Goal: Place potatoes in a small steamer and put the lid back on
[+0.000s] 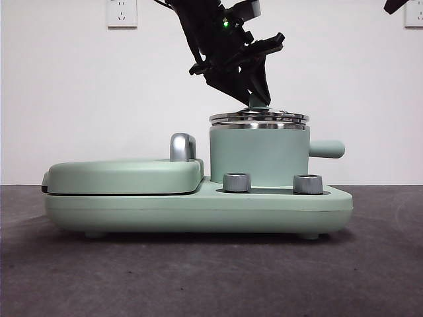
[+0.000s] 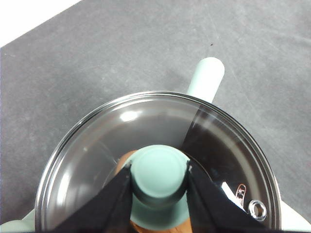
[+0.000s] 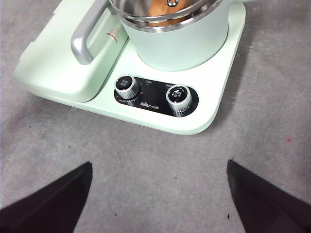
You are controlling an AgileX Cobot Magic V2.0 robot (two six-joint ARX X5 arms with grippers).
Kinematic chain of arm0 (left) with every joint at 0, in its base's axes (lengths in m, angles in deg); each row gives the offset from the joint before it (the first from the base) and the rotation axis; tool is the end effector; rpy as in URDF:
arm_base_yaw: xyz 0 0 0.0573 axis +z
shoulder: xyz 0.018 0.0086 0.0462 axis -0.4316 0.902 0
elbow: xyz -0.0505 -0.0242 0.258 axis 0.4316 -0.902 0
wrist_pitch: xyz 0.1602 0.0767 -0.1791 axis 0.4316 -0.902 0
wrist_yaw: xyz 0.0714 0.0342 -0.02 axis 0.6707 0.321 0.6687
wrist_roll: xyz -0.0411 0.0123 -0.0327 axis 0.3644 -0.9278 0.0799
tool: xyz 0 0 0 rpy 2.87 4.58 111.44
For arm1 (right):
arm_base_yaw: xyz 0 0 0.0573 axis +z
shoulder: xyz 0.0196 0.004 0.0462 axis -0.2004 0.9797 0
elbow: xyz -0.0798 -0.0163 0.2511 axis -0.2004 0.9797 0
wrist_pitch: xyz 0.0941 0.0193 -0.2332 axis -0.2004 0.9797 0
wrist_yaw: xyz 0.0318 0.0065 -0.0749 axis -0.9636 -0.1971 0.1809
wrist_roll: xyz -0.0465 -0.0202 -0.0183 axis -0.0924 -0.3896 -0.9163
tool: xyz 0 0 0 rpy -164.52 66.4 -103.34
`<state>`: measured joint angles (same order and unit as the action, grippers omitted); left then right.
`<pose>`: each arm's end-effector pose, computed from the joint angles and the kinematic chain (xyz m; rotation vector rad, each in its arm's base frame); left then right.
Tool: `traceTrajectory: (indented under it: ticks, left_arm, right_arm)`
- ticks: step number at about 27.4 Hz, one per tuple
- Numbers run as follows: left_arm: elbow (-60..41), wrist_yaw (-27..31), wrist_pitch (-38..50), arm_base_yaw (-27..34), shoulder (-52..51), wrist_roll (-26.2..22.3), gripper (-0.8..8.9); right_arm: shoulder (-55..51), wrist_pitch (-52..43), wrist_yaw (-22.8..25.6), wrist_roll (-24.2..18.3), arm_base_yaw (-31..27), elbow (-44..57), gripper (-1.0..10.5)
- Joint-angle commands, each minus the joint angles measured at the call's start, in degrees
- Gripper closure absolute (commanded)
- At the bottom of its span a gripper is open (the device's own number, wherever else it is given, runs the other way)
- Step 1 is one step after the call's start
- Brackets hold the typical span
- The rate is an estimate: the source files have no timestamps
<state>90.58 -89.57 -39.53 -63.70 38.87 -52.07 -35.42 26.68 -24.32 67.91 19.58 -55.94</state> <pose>0.3658 -0.2907 0.3113 0.2924 0.5700 -0.7784 0.0997 0.0621 0.3060 0.1786 0.7060 0.4598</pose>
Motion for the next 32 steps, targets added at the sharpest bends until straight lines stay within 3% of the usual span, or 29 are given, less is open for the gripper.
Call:
traceTrajectory:
  ticks: [1,28,30,32]
  left_arm:
    - [1.49,-0.09,0.94,-0.61,0.76,-0.44,7.97]
    - [1.49,-0.04,1.14,-0.9,2.56,-1.31,7.79]
    - [1.53,-0.02,1.2,-0.9,2.54,-1.25,6.71]
    - [1.62,-0.02,1.22,-0.74,2.08,-0.68,4.38]
  right_arm:
    - [0.35,-0.5,0.09,0.79,0.5,-0.52,5.1]
    - [0.33,-0.48,-0.13,1.81,0.5,-0.52,5.1]
    - [0.35,-0.48,-0.13,1.81,0.5,-0.52,5.1]
    - [0.33,-0.48,-0.11,1.81,0.5,-0.52,5.1]
